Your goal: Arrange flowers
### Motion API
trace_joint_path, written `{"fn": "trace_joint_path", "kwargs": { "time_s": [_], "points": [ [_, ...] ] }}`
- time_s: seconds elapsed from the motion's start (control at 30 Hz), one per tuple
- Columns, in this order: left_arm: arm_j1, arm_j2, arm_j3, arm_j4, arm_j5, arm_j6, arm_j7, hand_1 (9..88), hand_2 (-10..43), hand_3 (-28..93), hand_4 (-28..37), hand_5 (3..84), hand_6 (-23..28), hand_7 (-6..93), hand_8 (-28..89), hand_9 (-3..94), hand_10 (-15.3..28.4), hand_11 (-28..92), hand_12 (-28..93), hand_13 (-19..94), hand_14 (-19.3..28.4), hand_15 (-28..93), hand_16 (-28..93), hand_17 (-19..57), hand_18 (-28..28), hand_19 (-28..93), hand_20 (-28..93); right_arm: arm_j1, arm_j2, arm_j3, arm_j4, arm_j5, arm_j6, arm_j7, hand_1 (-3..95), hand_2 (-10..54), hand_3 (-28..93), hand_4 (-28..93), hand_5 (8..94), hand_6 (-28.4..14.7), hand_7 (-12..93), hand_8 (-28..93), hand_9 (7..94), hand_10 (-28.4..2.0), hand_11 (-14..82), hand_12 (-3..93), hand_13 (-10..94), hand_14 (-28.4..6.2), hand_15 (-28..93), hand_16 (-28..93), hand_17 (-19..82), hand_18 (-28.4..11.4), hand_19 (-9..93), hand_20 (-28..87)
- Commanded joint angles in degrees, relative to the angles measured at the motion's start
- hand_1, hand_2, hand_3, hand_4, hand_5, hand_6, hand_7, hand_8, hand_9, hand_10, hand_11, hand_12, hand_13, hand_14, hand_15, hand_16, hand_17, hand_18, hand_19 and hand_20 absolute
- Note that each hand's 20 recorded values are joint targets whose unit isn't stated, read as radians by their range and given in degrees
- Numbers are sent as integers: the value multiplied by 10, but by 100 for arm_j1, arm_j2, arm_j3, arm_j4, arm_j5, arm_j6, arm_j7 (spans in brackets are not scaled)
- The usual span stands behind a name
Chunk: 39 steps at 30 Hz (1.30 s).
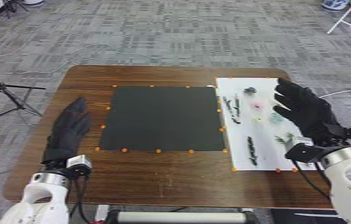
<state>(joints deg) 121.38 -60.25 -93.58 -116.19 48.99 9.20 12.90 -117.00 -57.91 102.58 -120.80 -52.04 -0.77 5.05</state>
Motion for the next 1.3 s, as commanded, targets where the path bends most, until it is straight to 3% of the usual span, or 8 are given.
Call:
{"fn": "trace_joint_path", "kwargs": {
  "time_s": [0.03, 0.33, 0.53, 0.63, 0.8, 0.9, 1.1, 1.3],
  "points": [
    [-290, 452, -131, 16, -319, -297, 165, 278, -95, 609, -282, 184, 20, 224, -116, 142, 87, 135, 193, 114, 130, 43, 97, -187, 189, 332, 81, 100, -181, -231, 184, -440, -18, -295, 131, -56, 724, -283, 300, -3, 94, -100, 225, -30, -14, 124, 113, -35, -221, 402, -145, -133, 267, 67],
    [-82, 476, -476, -61, -365, -813, -163, 317, -78, 510, -283, 170, 15, 213, -115, 127, 81, 106, 209, 102, 128, 14, 109, -187, 194, 321, 81, 186, -74, -353, 183, -488, 85, -195, 123, -52, 764, -283, 219, -16, 109, -95, 214, -53, -20, 177, 148, -69, -184, 454, -111, -159, 292, 89],
    [121, 367, -345, -101, -220, -715, -61, 328, -72, 482, -282, 152, 13, 200, -105, 117, 77, 71, 240, 93, 128, 1, 123, -187, 202, 314, 87, 208, 333, -523, -369, -1694, 1560, 1077, 174, -68, 785, -282, 308, -36, 186, -125, 304, -110, 116, 198, 232, -108, 182, 262, -4, -208, 440, 157],
    [181, 285, -228, -88, -233, -690, -3, 301, -84, 548, -282, 152, 13, 204, -105, 117, 78, 72, 248, 97, 122, 8, 129, -187, 197, 318, 93, 140, 609, -191, -784, -4041, 542, 2081, 272, -77, 776, -280, 488, -43, 325, -171, 517, -154, 358, 227, 447, -131, 587, 131, 194, -207, 708, 238],
    [299, 183, -188, -88, -215, -666, -20, 298, -88, 566, -283, 157, 14, 216, -109, 119, 79, 79, 251, 102, 119, 21, 130, -187, 193, 328, 96, 393, 1223, -344, -1208, -6725, -1953, 2754, 379, -95, 576, -283, 647, -9, 433, -170, 683, -129, 470, 288, 622, -113, 718, 210, 330, -181, 873, 322],
    [349, 145, -225, -107, -162, -674, -32, 298, -87, 569, -283, 159, 16, 220, -113, 119, 79, 82, 250, 103, 119, 25, 129, -187, 191, 330, 95, 393, 1364, -606, -1242, -6578, -2205, 3016, 442, -95, 318, -258, 703, -1, 459, -167, 738, -125, 492, 306, 674, -109, 737, 252, 363, -192, 915, 362],
    [267, 162, -209, -56, -264, -559, 1, 293, -87, 575, -283, 164, 17, 224, -116, 121, 81, 87, 247, 107, 118, 32, 127, -187, 190, 334, 94, 596, 1340, -1376, -945, -7074, -2373, 3158, 378, -91, 301, -242, 764, -4, 445, -150, 790, -131, 492, 315, 717, -111, 762, 280, 405, -210, 932, 451],
    [66, 188, -184, 45, -196, -822, 45, 287, -89, 585, -283, 167, 17, 228, -120, 122, 82, 98, 240, 111, 124, 39, 120, -187, 191, 342, 89, 1228, 1339, -2061, -432, -7536, -3321, 3303, 389, -79, 98, -140, 786, -4, 440, -147, 809, -132, 488, 311, 732, -104, 770, 288, 420, -212, 932, 497]
  ]
}}
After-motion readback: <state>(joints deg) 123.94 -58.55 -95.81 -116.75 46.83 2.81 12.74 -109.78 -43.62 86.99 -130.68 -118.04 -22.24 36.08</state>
